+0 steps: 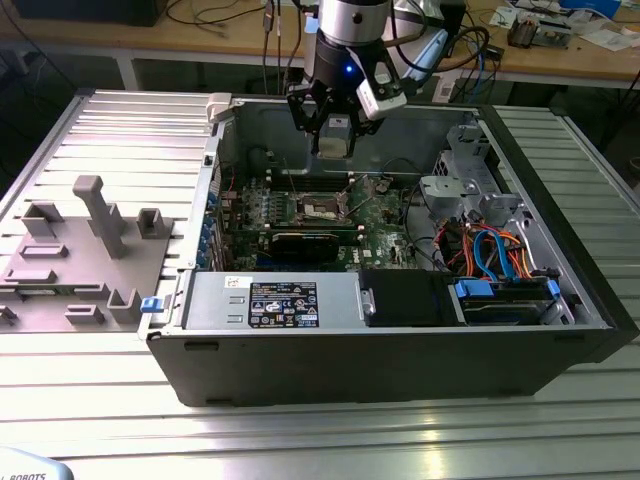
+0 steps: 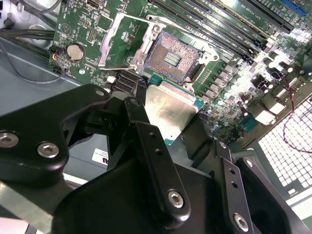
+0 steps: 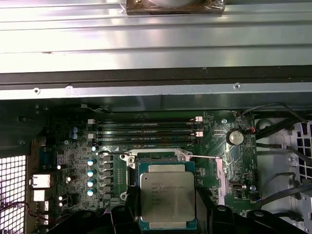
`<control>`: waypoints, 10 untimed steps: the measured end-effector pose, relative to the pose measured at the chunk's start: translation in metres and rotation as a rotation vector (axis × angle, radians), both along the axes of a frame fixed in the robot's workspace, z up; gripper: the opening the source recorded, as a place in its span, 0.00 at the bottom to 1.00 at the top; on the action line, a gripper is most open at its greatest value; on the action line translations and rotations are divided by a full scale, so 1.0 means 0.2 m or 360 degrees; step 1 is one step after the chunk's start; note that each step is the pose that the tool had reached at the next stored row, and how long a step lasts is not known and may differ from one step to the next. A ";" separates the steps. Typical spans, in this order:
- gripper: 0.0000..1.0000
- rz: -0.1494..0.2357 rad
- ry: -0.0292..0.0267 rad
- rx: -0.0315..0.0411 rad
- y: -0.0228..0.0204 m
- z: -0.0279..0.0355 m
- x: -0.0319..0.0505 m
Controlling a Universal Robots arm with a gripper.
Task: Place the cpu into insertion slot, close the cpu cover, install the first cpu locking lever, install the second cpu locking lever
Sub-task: 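Place the cpu into insertion slot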
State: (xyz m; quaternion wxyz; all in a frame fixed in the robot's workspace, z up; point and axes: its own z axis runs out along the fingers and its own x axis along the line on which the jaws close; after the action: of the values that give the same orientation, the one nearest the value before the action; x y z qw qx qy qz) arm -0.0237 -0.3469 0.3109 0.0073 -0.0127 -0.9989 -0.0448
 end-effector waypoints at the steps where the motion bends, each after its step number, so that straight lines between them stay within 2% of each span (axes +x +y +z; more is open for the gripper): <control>1: 0.54 0.0000 0.00000 0.0000 0.000 -0.001 0.000; 10: 0.54 0.0000 0.00000 0.0000 0.000 -0.011 0.000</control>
State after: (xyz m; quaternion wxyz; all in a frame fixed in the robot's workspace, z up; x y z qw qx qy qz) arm -0.0237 -0.3469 0.3087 0.0073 -0.0127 -0.9989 -0.0448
